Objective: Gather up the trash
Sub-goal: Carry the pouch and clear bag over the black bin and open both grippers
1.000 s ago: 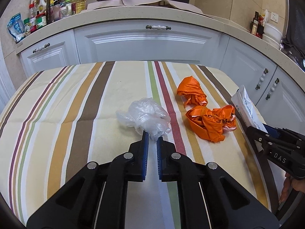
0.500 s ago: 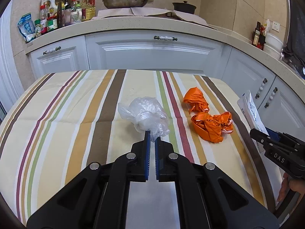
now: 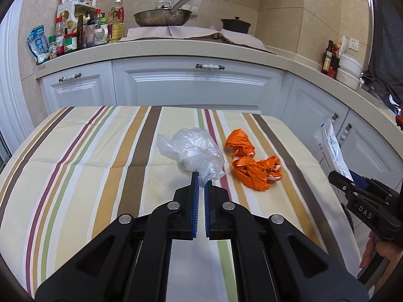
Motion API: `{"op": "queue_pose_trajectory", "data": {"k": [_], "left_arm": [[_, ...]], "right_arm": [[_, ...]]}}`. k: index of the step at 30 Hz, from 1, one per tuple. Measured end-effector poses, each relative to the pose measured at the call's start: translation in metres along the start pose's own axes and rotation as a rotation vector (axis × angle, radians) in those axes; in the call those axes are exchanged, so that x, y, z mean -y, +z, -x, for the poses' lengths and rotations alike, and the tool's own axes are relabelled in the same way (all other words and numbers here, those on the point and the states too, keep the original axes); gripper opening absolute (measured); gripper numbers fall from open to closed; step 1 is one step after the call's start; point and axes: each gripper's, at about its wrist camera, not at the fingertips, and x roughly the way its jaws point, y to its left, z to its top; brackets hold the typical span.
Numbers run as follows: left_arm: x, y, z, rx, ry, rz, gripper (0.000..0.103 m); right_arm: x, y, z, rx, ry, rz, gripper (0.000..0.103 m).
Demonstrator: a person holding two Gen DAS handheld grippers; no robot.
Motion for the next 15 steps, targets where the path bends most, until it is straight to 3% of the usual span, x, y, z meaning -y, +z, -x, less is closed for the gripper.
{"op": "queue_pose_trajectory", "data": {"k": [7,15], "left_arm": [[0.028,0.000,0.021,0.036,-0.068,-0.034,0.004],[0.085,-0.006,0.030,0.037,-0.185,-0.106,0.004]], "right_arm": [[0.012,-0.005,0.029,0.044,-0.045,-0.008,0.033],[0.048,-0.017,0.064,0.078,-0.132,-0.056,0.033]]}}
